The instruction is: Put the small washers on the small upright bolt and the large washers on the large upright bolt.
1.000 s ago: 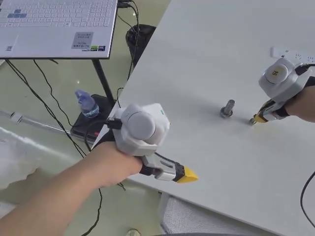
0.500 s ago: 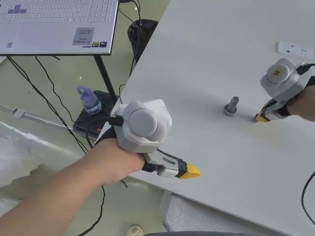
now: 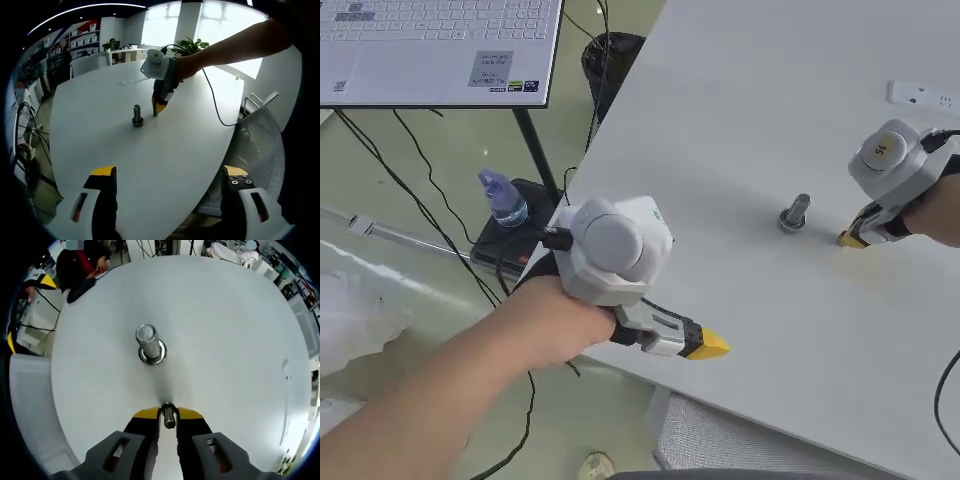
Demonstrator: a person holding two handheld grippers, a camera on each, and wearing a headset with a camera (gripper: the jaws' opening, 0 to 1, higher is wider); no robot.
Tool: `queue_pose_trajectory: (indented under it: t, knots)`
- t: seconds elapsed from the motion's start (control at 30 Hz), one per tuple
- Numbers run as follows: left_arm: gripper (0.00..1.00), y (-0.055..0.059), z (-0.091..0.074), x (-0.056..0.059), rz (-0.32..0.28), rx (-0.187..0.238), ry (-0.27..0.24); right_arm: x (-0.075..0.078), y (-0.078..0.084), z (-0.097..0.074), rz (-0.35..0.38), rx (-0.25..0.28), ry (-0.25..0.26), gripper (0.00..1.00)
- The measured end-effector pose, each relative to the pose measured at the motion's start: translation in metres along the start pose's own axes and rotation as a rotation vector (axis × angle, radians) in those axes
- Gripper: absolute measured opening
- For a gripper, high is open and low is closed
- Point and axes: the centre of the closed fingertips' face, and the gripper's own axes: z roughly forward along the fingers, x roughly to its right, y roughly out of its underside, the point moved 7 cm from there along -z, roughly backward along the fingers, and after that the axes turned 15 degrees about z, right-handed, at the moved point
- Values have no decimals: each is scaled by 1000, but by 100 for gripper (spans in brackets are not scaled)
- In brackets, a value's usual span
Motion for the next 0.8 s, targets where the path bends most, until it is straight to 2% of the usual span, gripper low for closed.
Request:
queue_pose_trajectory:
  t: [0.8]
  knots:
    - [85, 3, 1, -1, -6, -5, 2, 3, -2, 0, -2, 5, 5, 14]
